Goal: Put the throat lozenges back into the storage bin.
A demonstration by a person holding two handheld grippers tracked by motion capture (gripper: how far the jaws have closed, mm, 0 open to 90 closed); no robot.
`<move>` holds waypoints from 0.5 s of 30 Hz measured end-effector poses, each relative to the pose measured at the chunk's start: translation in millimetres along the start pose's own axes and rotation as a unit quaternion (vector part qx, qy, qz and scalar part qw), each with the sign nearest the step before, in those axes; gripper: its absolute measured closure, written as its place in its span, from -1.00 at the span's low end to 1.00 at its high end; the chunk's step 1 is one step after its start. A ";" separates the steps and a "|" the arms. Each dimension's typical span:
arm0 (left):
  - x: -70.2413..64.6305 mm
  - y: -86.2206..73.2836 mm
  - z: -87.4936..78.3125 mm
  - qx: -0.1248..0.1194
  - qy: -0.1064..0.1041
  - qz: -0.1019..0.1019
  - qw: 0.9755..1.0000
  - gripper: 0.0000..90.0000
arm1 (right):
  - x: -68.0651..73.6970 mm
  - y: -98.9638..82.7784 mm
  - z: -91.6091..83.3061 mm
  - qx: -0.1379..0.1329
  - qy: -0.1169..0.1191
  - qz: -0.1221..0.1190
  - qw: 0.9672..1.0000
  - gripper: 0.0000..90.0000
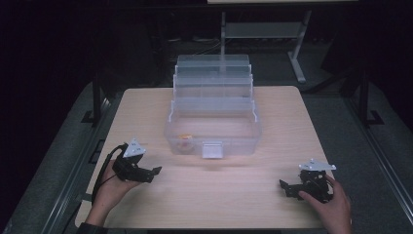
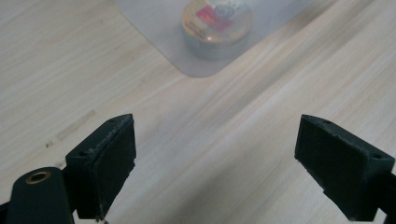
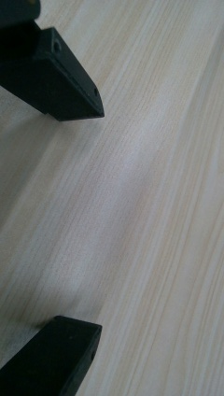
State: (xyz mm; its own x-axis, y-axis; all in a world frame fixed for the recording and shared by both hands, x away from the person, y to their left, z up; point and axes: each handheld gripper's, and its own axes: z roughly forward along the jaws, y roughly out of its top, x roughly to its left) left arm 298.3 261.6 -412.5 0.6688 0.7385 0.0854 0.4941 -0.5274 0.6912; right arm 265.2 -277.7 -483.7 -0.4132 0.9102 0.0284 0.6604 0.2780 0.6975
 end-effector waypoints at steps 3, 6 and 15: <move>-1.3 -4.7 0.0 0.001 0.004 0.001 1.000 -0.74 | 0.0 0.0 0.0 0.000 0.000 0.000 1.000 -1.00; -4.7 -13.4 1.7 0.002 0.010 -0.001 1.000 -0.74 | 0.0 0.0 0.0 0.000 0.000 0.000 1.000 -1.00; -10.8 -32.9 7.1 0.009 0.014 -0.004 1.000 -0.74 | 0.0 0.0 0.0 0.000 0.000 0.000 1.000 -1.00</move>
State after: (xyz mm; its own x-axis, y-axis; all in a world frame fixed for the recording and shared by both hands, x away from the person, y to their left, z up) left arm 278.8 268.0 -441.3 0.6496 0.7537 0.1002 0.5086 -0.5287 0.6795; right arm 265.2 -277.7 -483.7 -0.4132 0.9102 0.0283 0.6603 0.2781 0.6976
